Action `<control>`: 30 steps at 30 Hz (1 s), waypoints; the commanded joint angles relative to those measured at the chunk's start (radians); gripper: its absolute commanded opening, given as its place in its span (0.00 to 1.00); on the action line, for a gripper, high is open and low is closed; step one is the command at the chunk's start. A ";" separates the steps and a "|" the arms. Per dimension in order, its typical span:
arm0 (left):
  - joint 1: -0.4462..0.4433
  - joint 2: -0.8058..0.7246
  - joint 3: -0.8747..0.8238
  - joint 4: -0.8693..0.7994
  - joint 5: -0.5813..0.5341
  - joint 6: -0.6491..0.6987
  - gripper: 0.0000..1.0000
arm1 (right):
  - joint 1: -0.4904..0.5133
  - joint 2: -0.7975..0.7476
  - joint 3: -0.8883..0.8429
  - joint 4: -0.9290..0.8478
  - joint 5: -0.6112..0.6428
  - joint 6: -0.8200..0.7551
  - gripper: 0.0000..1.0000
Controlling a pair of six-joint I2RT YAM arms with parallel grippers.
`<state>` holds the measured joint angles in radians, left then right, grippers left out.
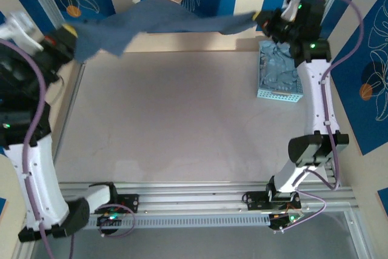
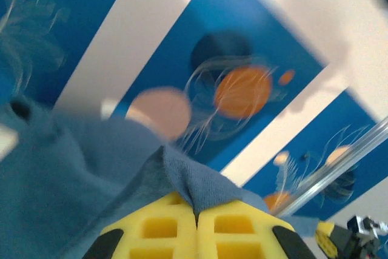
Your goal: Fold and stack the t-shirts
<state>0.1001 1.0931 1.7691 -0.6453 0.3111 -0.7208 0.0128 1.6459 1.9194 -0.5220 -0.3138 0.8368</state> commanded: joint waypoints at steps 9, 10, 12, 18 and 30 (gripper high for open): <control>-0.122 -0.395 -1.185 -0.089 0.020 -0.307 0.00 | 0.122 0.032 -0.708 -0.010 0.077 -0.046 0.00; -0.128 -0.414 -1.240 -0.089 0.031 -0.338 0.00 | 0.129 0.058 -0.708 -0.040 0.090 -0.059 0.00; -0.138 -0.427 -1.322 -0.089 0.061 -0.378 0.00 | 0.139 0.090 -0.709 -0.095 0.116 -0.079 0.00; -0.175 -0.454 -1.346 -0.158 0.088 -0.406 0.00 | 0.162 0.023 -0.751 -0.224 0.229 -0.093 0.00; -0.237 -0.329 -1.328 -0.100 0.109 -0.455 0.00 | 0.121 -0.186 -0.904 -0.348 0.461 -0.093 0.00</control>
<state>-0.1101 0.7322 0.4068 -0.7647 0.4046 -1.1465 0.1547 1.4773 1.0523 -0.8204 0.0784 0.7540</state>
